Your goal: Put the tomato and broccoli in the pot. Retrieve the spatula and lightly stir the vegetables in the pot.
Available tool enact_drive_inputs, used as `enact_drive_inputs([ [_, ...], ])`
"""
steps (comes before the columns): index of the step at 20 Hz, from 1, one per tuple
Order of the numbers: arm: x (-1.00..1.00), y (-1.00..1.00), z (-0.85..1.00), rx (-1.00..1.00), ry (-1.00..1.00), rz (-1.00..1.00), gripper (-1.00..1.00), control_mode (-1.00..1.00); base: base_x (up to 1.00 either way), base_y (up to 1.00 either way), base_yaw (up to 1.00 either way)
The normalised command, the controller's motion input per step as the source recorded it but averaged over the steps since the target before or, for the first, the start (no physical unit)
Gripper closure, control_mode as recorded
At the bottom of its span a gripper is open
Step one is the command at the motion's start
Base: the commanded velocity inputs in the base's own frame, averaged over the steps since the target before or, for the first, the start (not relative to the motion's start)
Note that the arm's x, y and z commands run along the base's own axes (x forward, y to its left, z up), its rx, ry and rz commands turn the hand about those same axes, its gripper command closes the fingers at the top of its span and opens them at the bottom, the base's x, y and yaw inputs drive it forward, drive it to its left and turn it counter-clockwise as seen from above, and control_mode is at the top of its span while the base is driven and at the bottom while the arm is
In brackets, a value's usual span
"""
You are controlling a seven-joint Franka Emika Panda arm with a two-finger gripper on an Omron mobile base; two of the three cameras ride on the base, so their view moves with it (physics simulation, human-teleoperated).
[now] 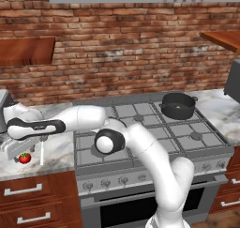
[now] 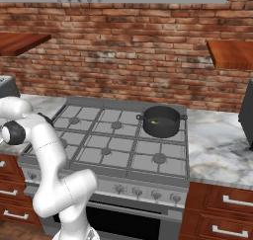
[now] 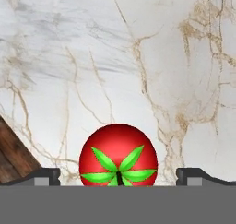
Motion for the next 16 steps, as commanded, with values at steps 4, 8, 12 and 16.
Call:
enact_drive_inputs([
  [4,0.0,0.09,-0.08,-0.02,0.01,0.0,-1.0,-1.0,0.0,0.0,0.0],
  [8,0.0,0.13,-0.09,0.0,0.03,0.0,-1.0,-1.0,0.0,0.0,0.0],
  [12,0.0,0.1,-0.16,0.0,0.02,0.0,-1.0,-1.0,0.0,0.0,0.0],
  [16,0.0,0.01,-0.18,-0.01,0.0,0.0,-1.0,-1.0,0.0,0.0,0.0],
])
